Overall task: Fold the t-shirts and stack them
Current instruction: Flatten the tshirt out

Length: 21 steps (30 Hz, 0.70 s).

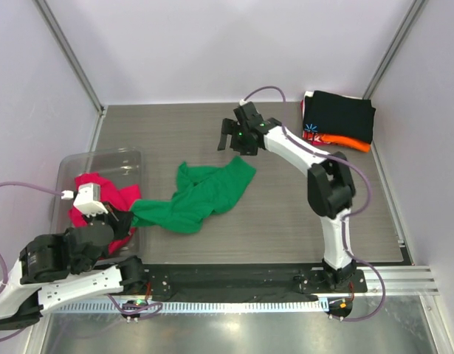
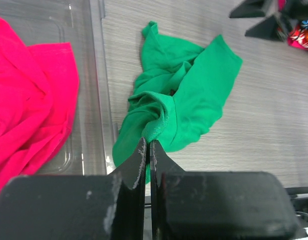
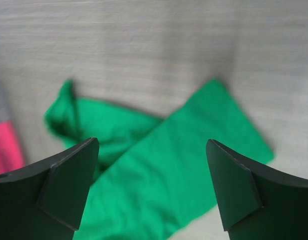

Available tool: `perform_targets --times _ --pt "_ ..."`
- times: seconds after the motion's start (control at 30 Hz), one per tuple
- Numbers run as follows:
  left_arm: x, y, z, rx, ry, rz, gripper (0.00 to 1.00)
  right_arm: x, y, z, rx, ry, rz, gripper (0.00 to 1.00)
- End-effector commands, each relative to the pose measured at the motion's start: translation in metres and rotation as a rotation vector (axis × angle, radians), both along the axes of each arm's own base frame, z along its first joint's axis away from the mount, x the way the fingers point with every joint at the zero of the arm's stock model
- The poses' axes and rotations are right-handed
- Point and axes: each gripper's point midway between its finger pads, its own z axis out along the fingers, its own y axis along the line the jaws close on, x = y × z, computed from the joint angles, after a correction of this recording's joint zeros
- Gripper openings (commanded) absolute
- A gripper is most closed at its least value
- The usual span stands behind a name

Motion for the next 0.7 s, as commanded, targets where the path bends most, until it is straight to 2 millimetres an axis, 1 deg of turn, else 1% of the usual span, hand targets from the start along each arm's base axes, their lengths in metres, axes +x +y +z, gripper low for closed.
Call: perform_targets --times 0.0,0.03,0.07,0.1,0.17,0.2,0.27,0.3,0.43,0.47,0.5,0.53,0.57,0.63,0.67 --pt "0.006 0.001 0.005 -0.017 -0.042 0.031 0.00 0.028 -0.003 -0.006 -0.144 -0.045 -0.007 0.93" --pt "0.007 0.001 0.005 -0.016 -0.043 0.032 0.00 0.028 -0.005 -0.014 -0.177 -0.028 -0.009 0.90" --pt "0.007 0.000 0.004 -0.014 -0.042 0.032 0.00 0.032 -0.007 -0.030 -0.215 -0.011 -0.016 0.86" --pt "0.007 0.000 0.003 -0.010 -0.041 0.031 0.00 0.038 -0.005 -0.026 -0.225 -0.028 -0.019 0.84" --pt "0.007 -0.002 0.003 -0.005 -0.038 0.026 0.00 0.040 -0.010 -0.045 -0.280 -0.008 -0.026 0.80" --pt "0.007 -0.002 0.002 0.001 -0.037 0.027 0.00 0.043 -0.010 -0.045 -0.289 -0.012 -0.030 0.79" --pt "0.008 -0.003 0.002 0.001 -0.037 0.027 0.00 0.042 -0.014 -0.056 -0.326 0.008 -0.034 0.74" --pt "0.008 -0.002 0.002 0.003 -0.037 0.030 0.00 0.042 -0.014 -0.066 -0.335 0.024 -0.029 0.72" --pt "0.007 -0.001 0.002 -0.008 -0.041 0.031 0.00 0.039 -0.014 -0.084 -0.373 0.051 -0.024 0.65" --pt "0.007 0.000 0.002 -0.017 -0.042 0.031 0.00 0.037 -0.014 -0.088 -0.380 0.057 -0.021 0.60" --pt "0.006 0.001 0.003 -0.021 -0.045 0.032 0.00 0.036 -0.014 -0.091 -0.381 0.063 -0.020 0.58" --pt "0.006 0.001 0.003 -0.028 -0.047 0.033 0.00 0.034 -0.014 -0.099 -0.390 0.076 -0.016 0.56" --pt "0.006 0.003 0.003 -0.034 -0.050 0.034 0.00 0.034 -0.014 -0.101 -0.394 0.078 -0.014 0.52" --pt "0.006 0.004 0.004 -0.048 -0.055 0.037 0.00 0.032 -0.016 -0.110 -0.420 0.086 -0.017 0.48" --pt "0.005 0.005 0.003 -0.049 -0.055 0.037 0.00 0.031 -0.017 -0.112 -0.431 0.088 -0.017 0.40"
